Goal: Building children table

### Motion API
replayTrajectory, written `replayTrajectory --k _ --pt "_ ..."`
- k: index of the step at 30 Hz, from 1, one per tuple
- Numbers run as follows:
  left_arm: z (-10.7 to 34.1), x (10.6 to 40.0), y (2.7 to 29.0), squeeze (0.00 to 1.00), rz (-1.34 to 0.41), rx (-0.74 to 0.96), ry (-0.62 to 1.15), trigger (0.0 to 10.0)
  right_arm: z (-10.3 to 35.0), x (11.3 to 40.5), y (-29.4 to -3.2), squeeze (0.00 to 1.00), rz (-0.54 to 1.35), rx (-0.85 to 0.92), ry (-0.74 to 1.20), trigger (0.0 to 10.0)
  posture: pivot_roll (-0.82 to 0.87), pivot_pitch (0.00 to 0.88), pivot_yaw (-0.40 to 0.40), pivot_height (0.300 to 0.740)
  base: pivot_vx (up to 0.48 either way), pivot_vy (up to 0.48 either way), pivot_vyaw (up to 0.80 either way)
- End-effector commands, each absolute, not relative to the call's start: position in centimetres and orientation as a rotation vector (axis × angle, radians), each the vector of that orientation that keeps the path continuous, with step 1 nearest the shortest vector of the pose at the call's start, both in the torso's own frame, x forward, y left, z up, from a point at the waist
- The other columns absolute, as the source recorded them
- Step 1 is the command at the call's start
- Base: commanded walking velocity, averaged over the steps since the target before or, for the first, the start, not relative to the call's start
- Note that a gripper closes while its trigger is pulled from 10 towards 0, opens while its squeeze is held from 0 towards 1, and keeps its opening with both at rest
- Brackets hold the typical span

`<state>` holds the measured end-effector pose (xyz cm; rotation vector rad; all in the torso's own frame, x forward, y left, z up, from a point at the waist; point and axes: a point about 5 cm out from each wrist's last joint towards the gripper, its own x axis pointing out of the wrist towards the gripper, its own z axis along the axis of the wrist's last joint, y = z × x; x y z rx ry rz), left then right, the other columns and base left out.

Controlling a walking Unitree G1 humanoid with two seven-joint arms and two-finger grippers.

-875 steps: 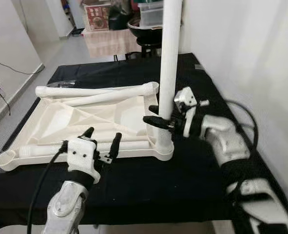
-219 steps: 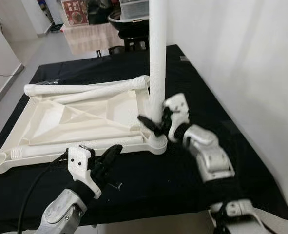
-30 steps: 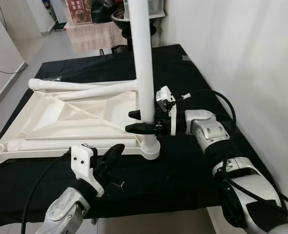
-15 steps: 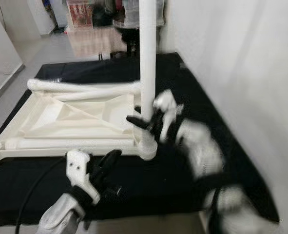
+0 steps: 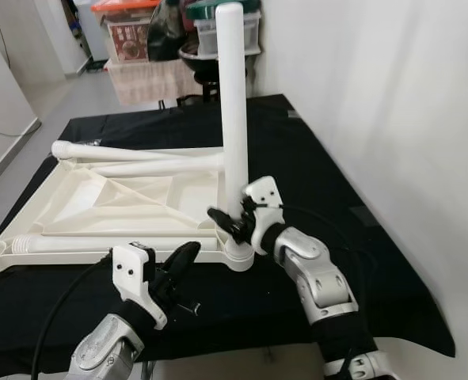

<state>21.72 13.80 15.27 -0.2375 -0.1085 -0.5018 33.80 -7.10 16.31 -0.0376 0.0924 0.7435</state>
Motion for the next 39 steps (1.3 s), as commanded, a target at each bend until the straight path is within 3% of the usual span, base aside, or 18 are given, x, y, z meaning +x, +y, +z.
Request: replayTrajectory --k 1,7,8,18,19,30,36,37,38,39 --pt "15.1 21.8 13.8 0.0 -0.5 -0.241 -0.105 10.0 17.8 34.9 -7.2 1.0 0.864 -0.037 0.05 10.0 -0.09 0.072 0.034 0.74 0.0 0.0 0.0" --pt "15.1 22.0 13.7 0.0 -0.502 -0.244 -0.107 10.0 19.9 35.8 -7.4 1.0 1.153 -0.089 -0.025 10.0 -0.08 0.067 0.03 0.74 0.0 0.0 0.0" --pt "15.1 22.0 13.7 0.0 -0.501 -0.244 -0.108 10.0 20.5 36.0 -7.4 0.0 1.22 -0.083 -0.031 10.0 -0.08 0.067 0.03 0.74 0.0 0.0 0.0" --pt "15.2 21.9 13.7 0.0 -0.5 -0.243 -0.108 10.0 20.9 36.1 -7.7 0.0 1.441 -0.086 0.066 10.0 -0.07 0.069 0.029 0.74 0.0 0.0 0.0" --pt "15.2 21.9 13.7 0.0 -0.5 -0.243 -0.108 10.0 20.6 36.2 -7.7 0.0 1.451 -0.081 0.082 0.0 -0.07 0.07 0.031 0.74 0.0 0.0 0.0" --pt "15.2 21.8 13.7 0.0 -0.503 -0.246 -0.107 10.0 20.0 36.8 -9.3 0.0 1.39 -0.073 0.076 0.0 -0.08 0.078 0.033 0.74 0.0 0.0 0.0" --pt "15.3 21.7 13.8 0.0 -0.5 -0.242 -0.108 10.0 16.7 35.8 -10.7 0.0 1.156 -0.092 0.167 0.0 -0.08 0.093 0.028 0.74 0.0 0.0 0.0" --pt "15.4 21.7 14.0 0.0 -0.499 -0.24 -0.109 10.0 15.9 36.2 -10.7 0.0 0.8 -0.059 0.15 0.0 -0.09 0.099 0.023 0.74 0.0 0.0 0.0" --pt "15.4 21.7 14.0 0.0 -0.499 -0.24 -0.109 10.0 15.9 36.2 -10.7 0.0 0.8 -0.059 0.15 0.0 -0.09 0.099 0.023 0.74 0.0 0.0 0.0" --pt "15.4 21.7 14.1 0.0 -0.499 -0.239 -0.109 10.0 14.8 34.1 -9.3 0.0 0.737 -0.108 0.13 0.0 -0.09 0.11 0.031 0.74 0.0 0.0 0.0"
